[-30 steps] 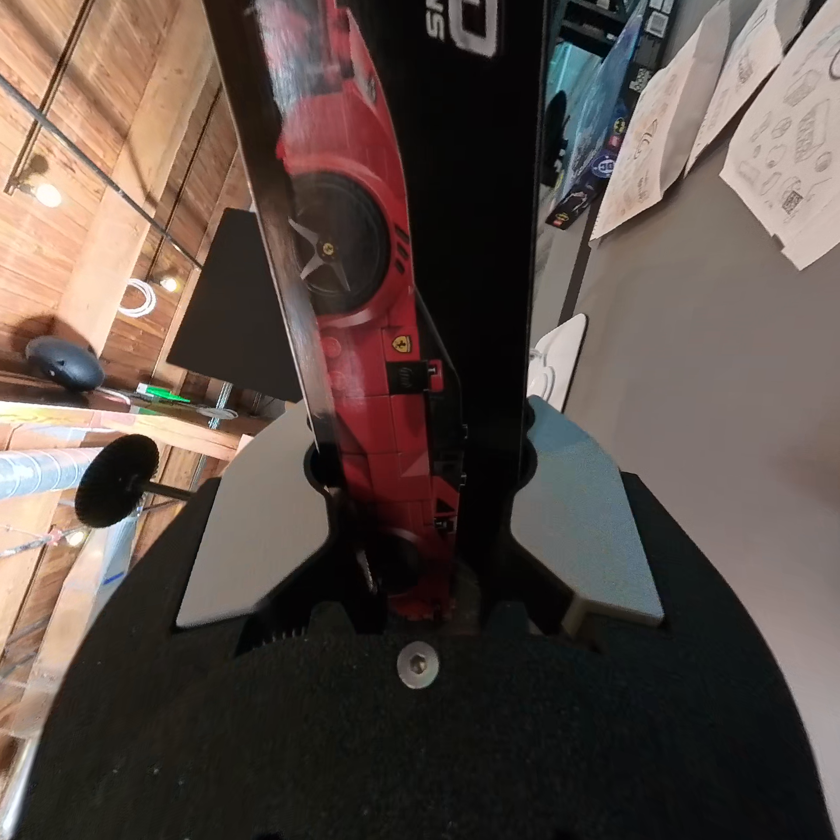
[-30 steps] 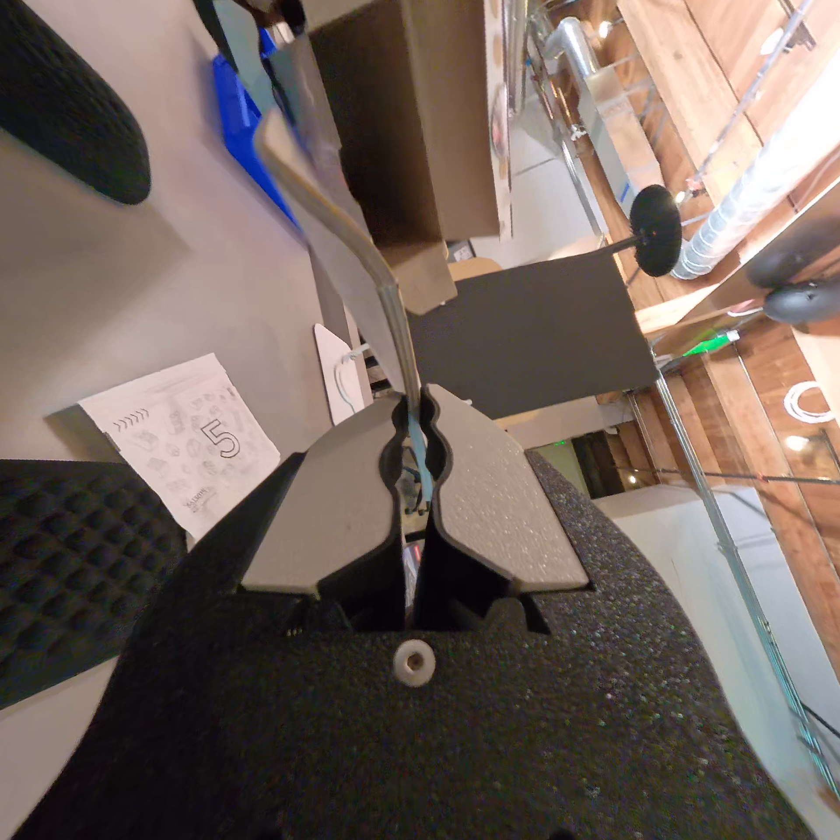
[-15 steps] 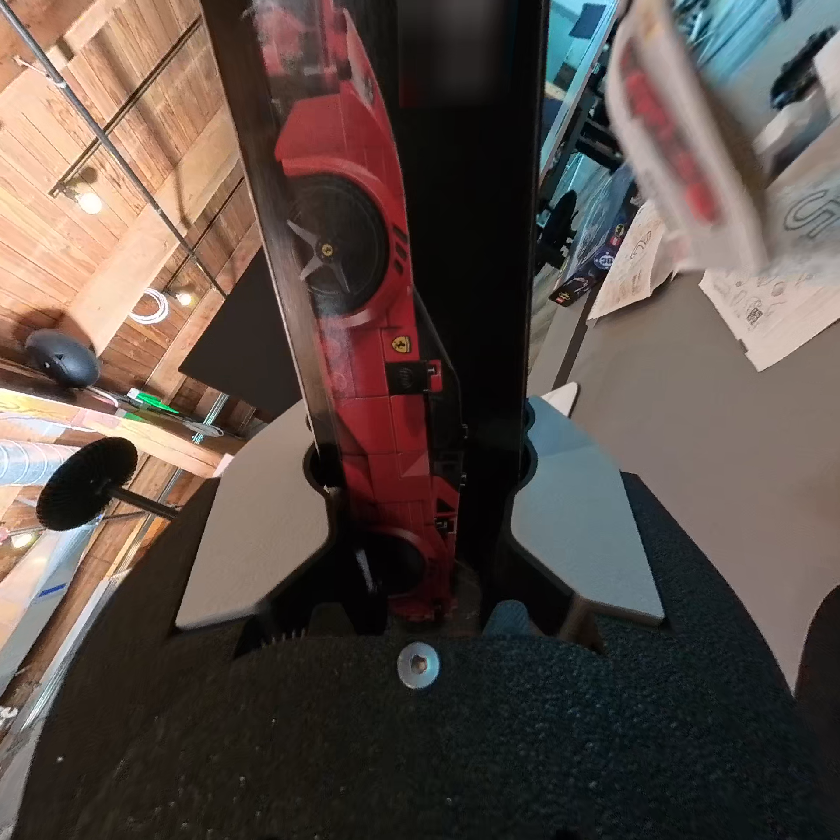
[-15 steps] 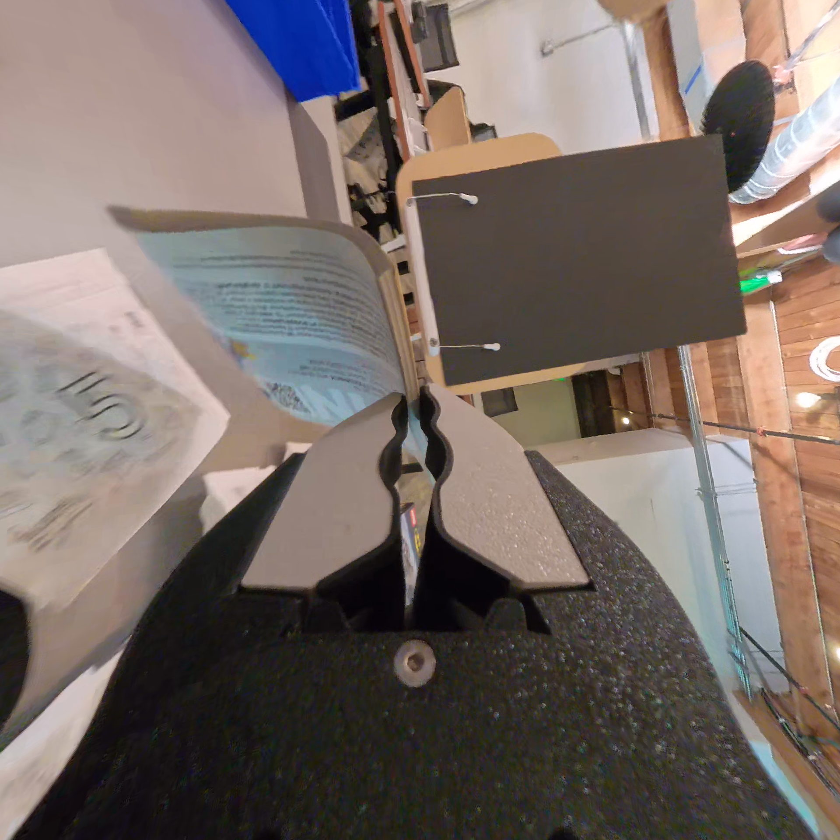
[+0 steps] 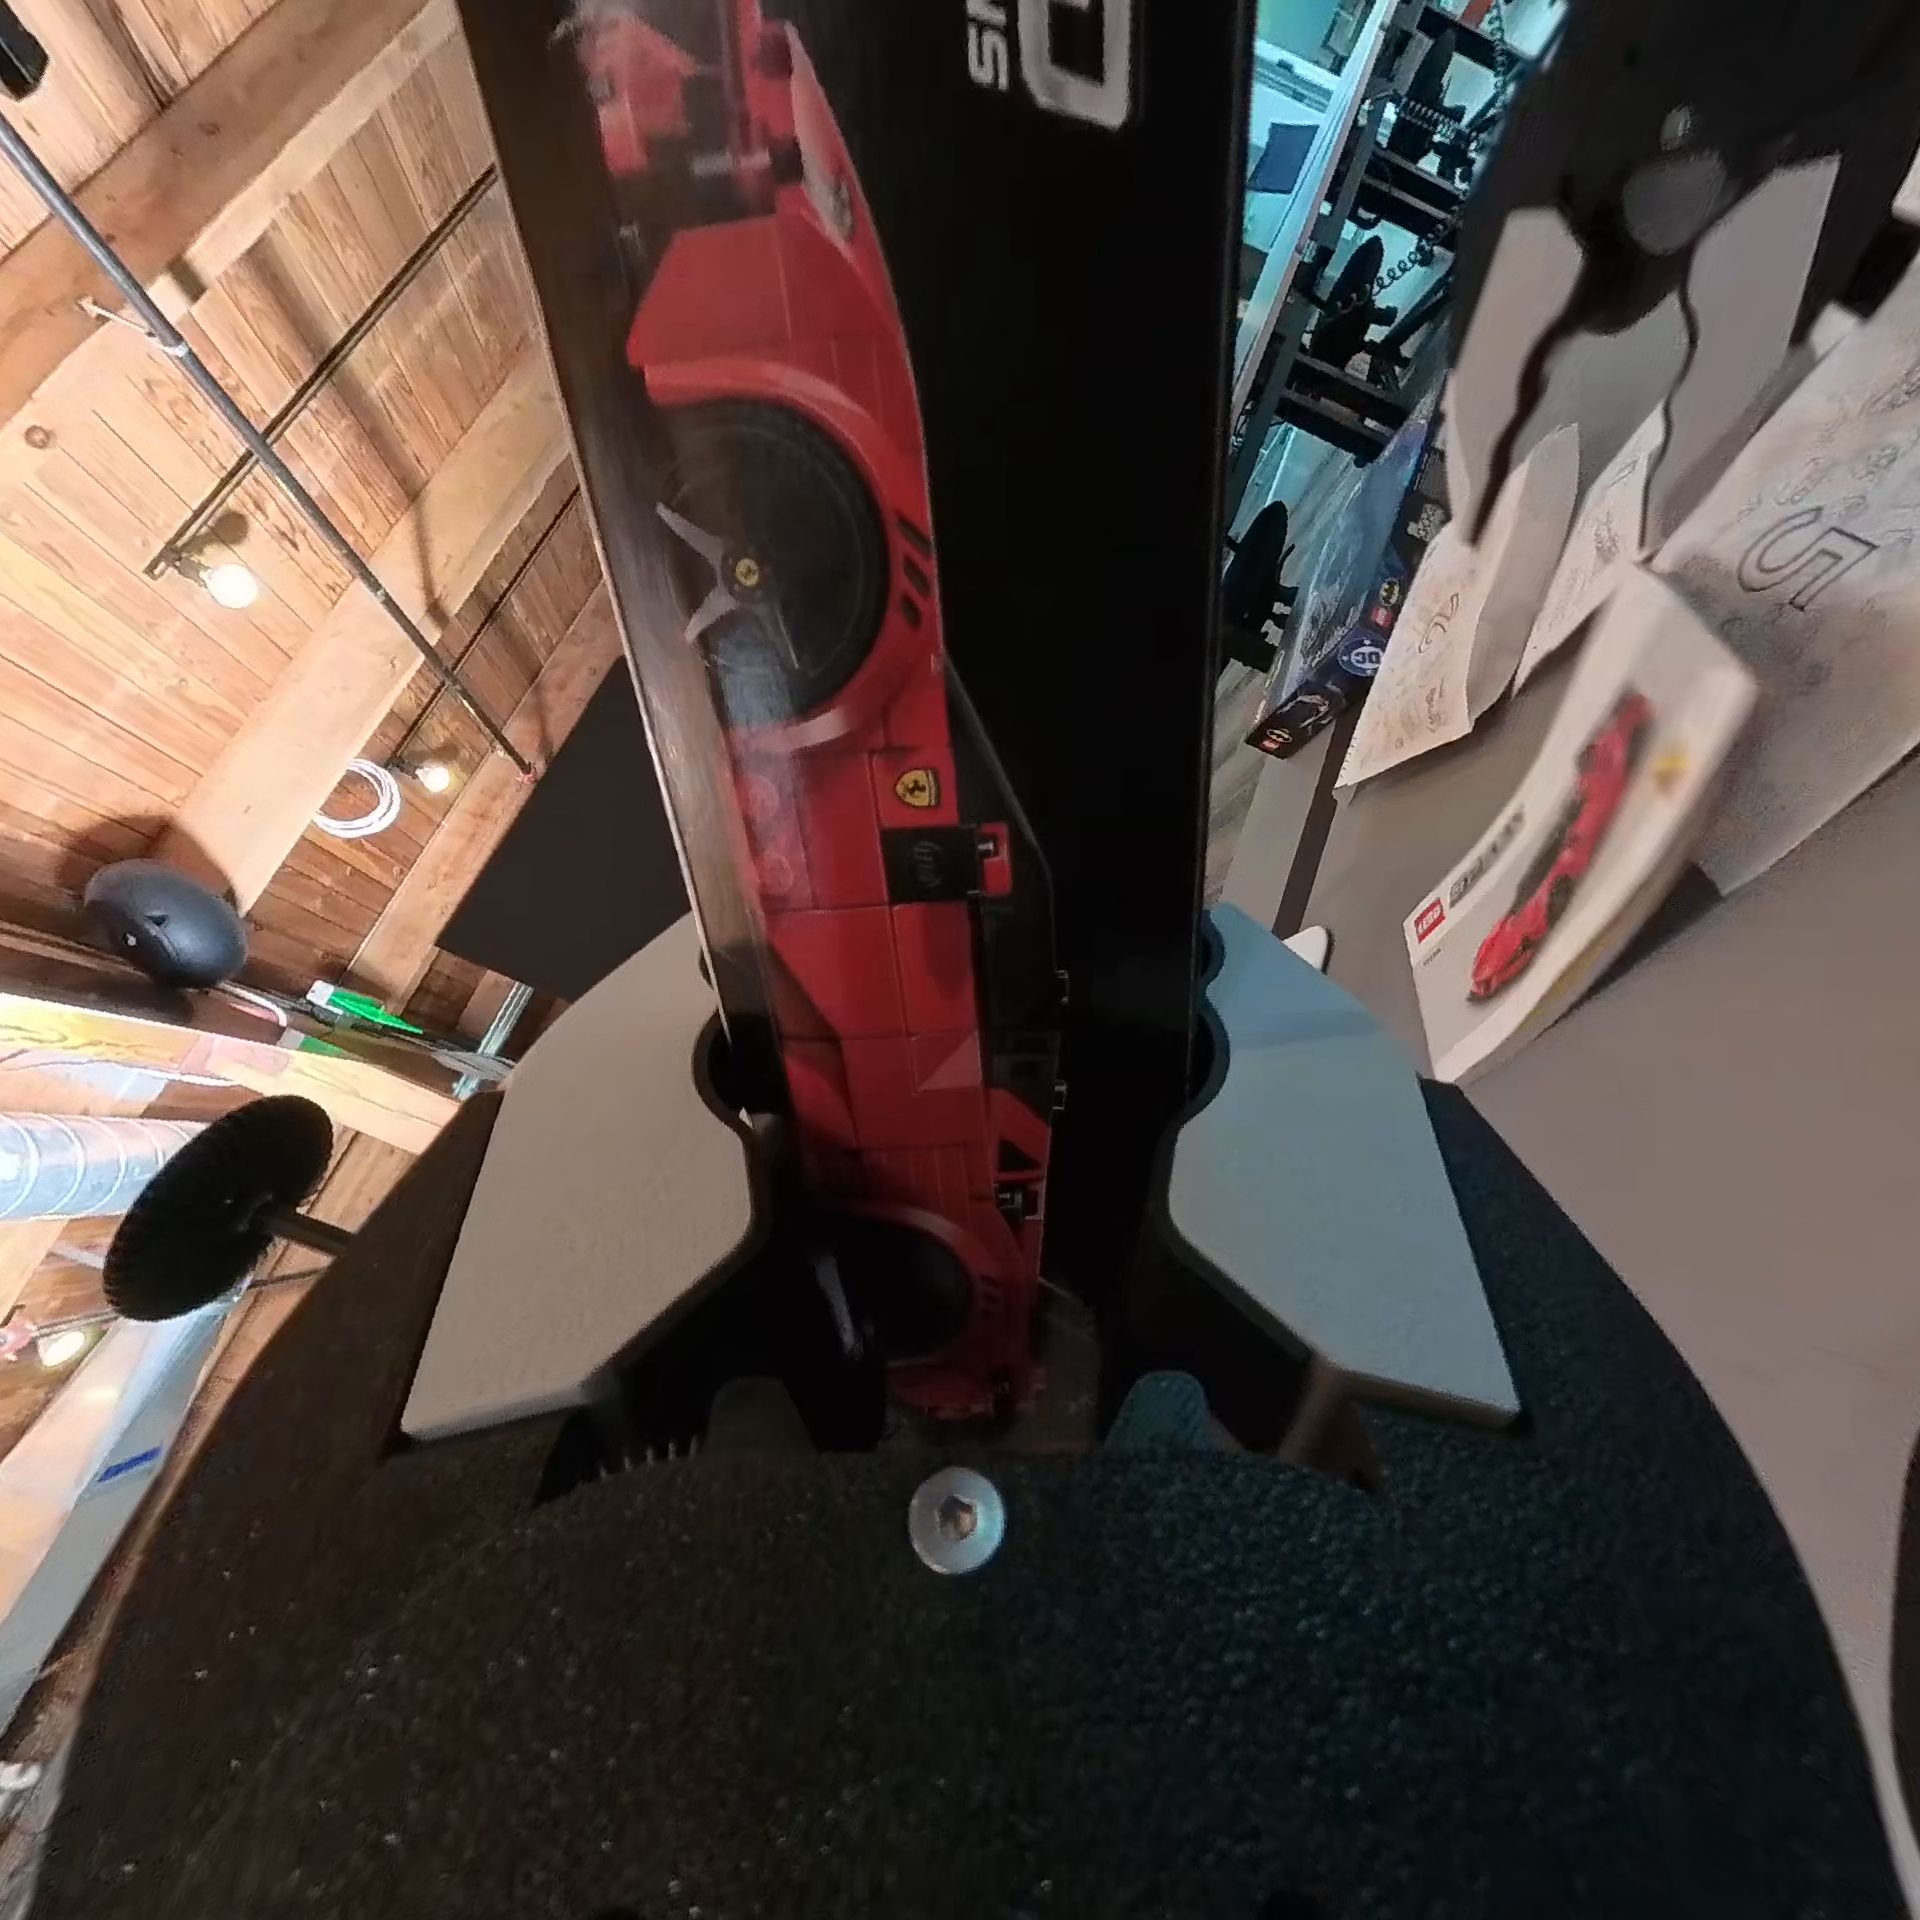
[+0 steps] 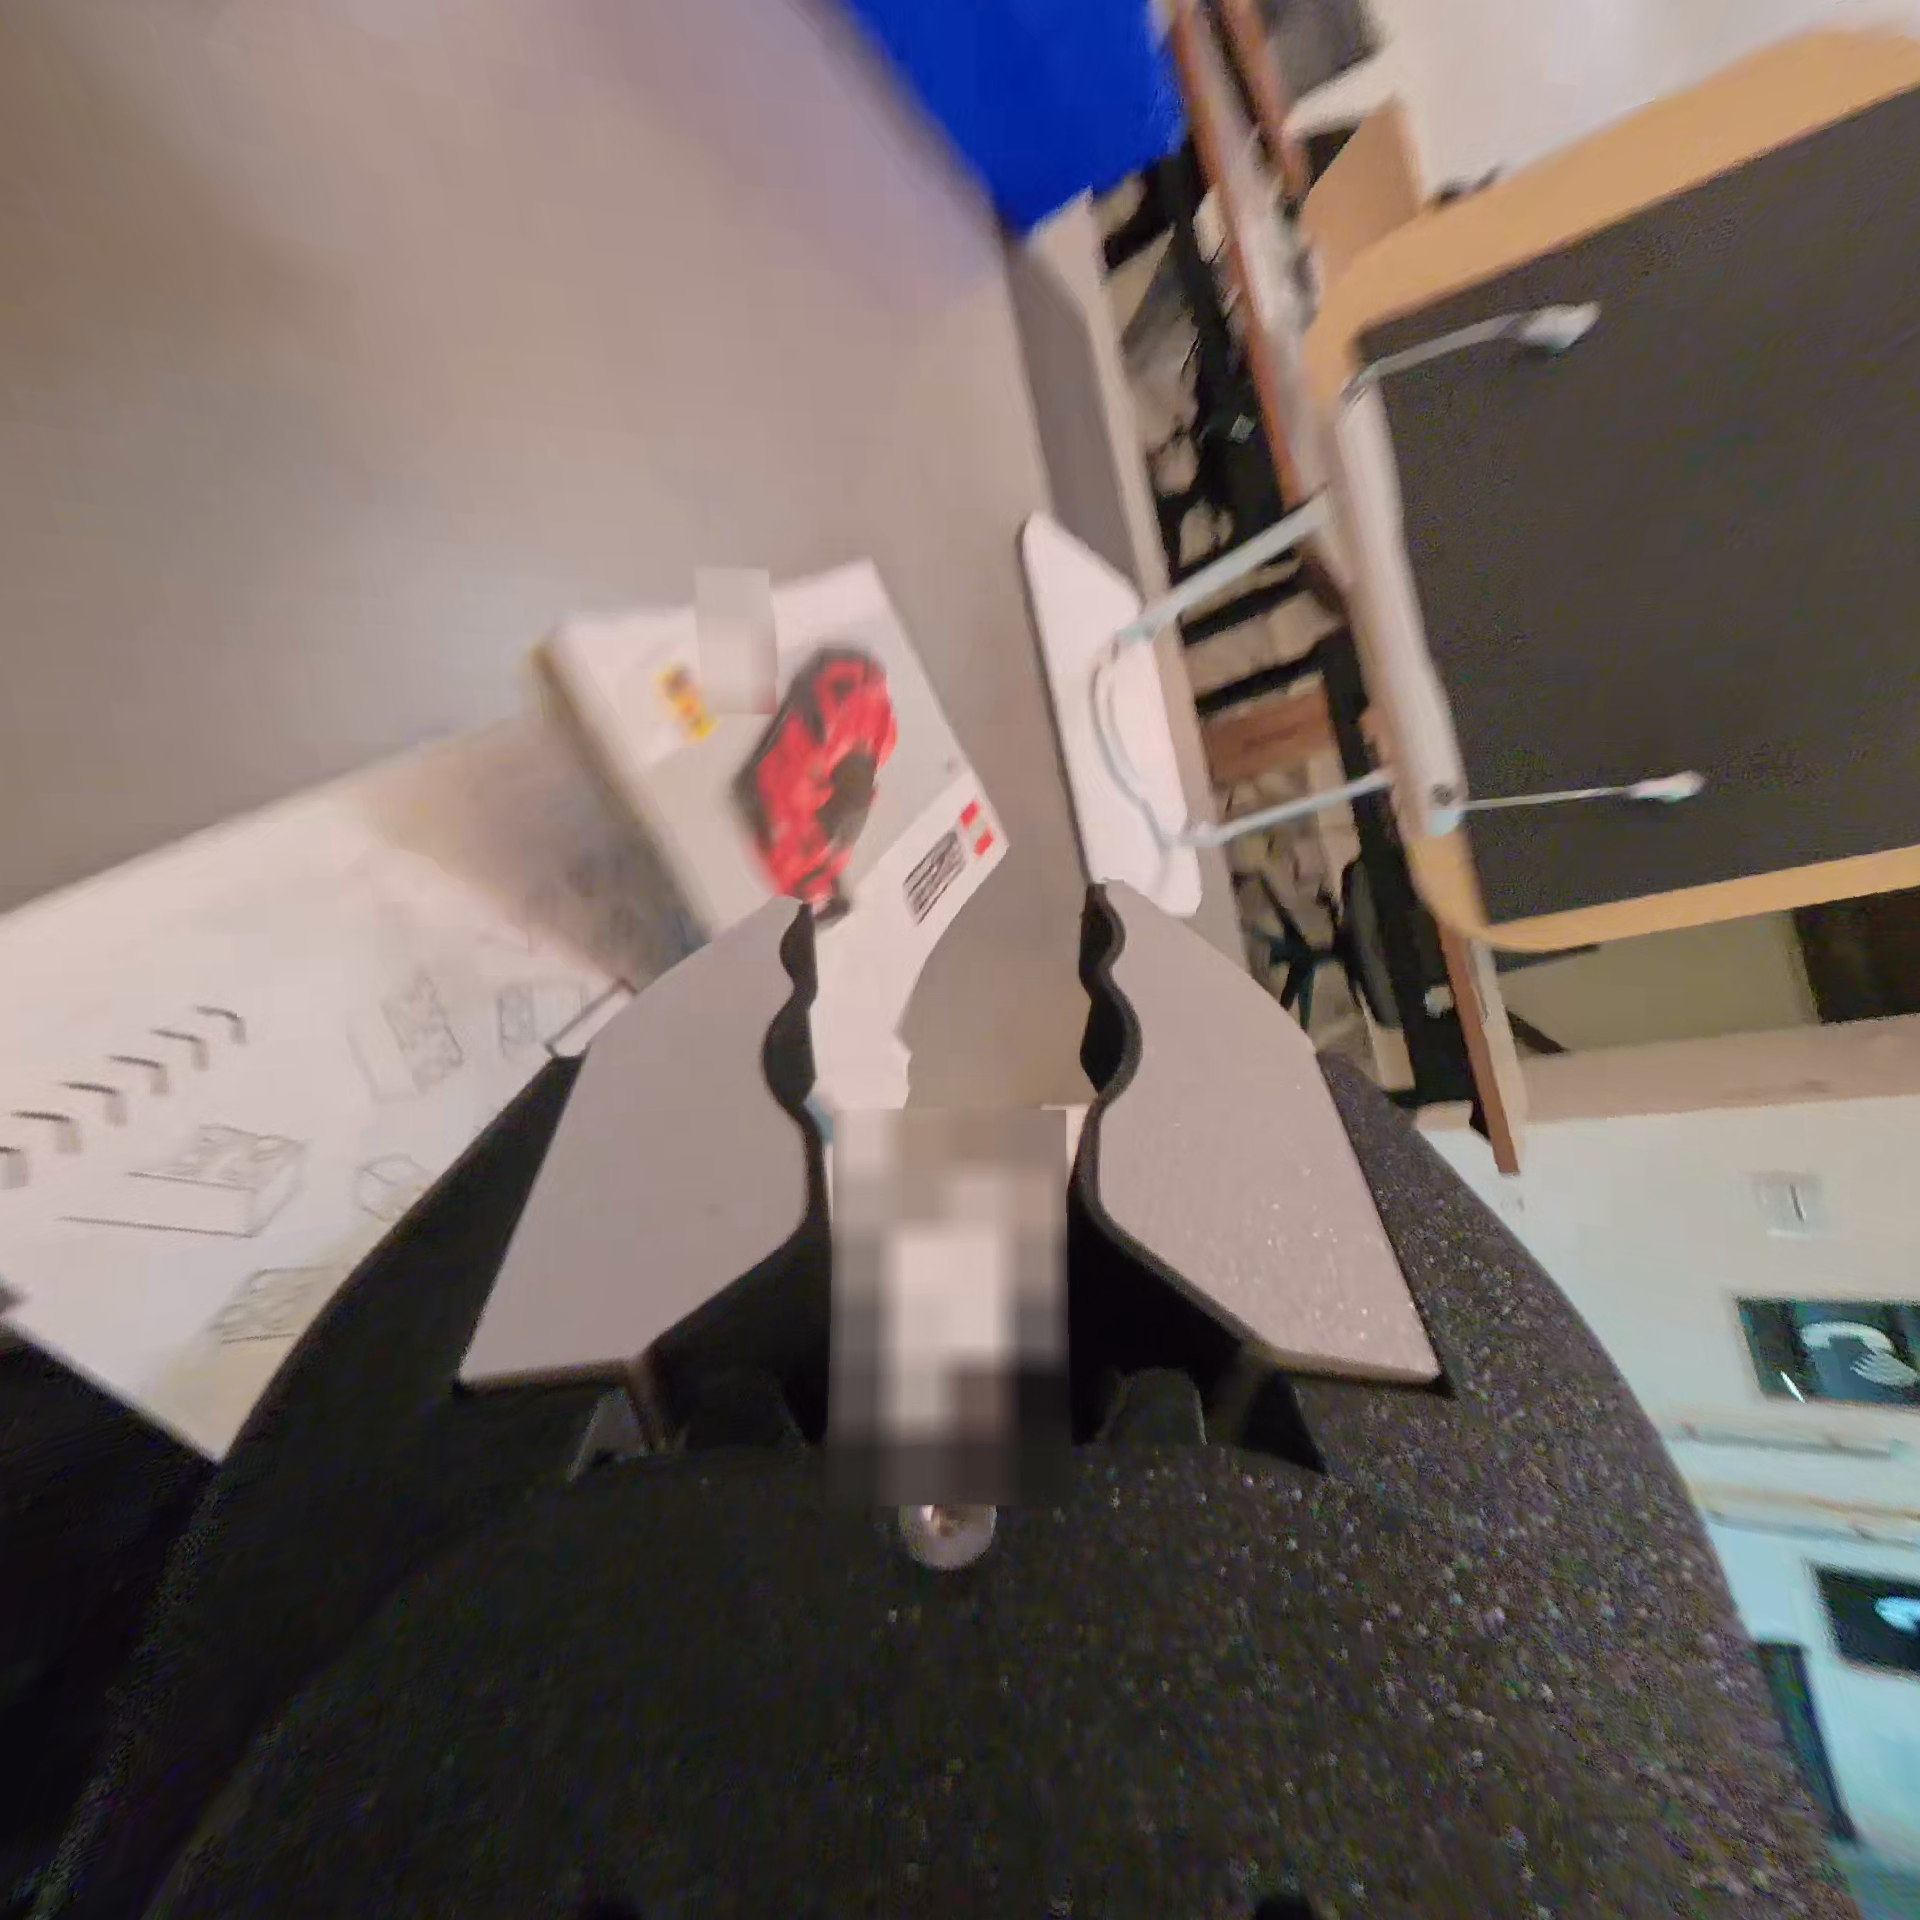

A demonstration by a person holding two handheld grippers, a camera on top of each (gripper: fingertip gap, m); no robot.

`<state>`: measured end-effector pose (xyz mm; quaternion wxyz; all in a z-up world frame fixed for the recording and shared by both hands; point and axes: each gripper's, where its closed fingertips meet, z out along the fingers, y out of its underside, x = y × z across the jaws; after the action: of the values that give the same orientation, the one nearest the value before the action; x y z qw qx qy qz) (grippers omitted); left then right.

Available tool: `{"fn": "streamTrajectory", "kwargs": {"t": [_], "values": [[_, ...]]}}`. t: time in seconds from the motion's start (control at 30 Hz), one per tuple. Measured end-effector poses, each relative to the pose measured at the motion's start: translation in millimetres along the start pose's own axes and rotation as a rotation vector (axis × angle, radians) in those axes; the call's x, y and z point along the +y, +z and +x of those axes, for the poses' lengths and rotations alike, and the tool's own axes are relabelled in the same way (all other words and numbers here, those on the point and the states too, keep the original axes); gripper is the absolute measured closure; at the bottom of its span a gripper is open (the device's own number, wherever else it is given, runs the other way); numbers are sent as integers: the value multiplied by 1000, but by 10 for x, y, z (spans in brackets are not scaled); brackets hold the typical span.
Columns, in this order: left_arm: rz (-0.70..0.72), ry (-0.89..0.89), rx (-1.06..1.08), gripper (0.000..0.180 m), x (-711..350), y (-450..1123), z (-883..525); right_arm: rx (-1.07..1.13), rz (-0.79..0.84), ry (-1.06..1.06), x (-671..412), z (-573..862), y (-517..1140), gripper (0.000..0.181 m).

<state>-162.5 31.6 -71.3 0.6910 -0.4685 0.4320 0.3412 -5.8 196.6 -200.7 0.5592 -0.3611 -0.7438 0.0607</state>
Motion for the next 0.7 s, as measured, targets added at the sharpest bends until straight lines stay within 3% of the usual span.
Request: {"fn": "streamTrajectory", "kwargs": {"t": [0.17,0.3,0.4,0.5,0.7], "values": [[-14,42,19,97,-34,20,-48,103,334,73,-713,217,-777,124],[-68,160,75,98,-28,122,9,193,572,48,-1260,280,-1362,157],[-114,323,132,98,-108,246,19,242,593,53,-1421,275,-1406,172],[-128,535,191,98,-328,413,-53,315,530,-29,-1444,232,-1208,167],[-149,826,283,97,-700,686,-231,424,522,1,-1426,321,-1000,158]]}}
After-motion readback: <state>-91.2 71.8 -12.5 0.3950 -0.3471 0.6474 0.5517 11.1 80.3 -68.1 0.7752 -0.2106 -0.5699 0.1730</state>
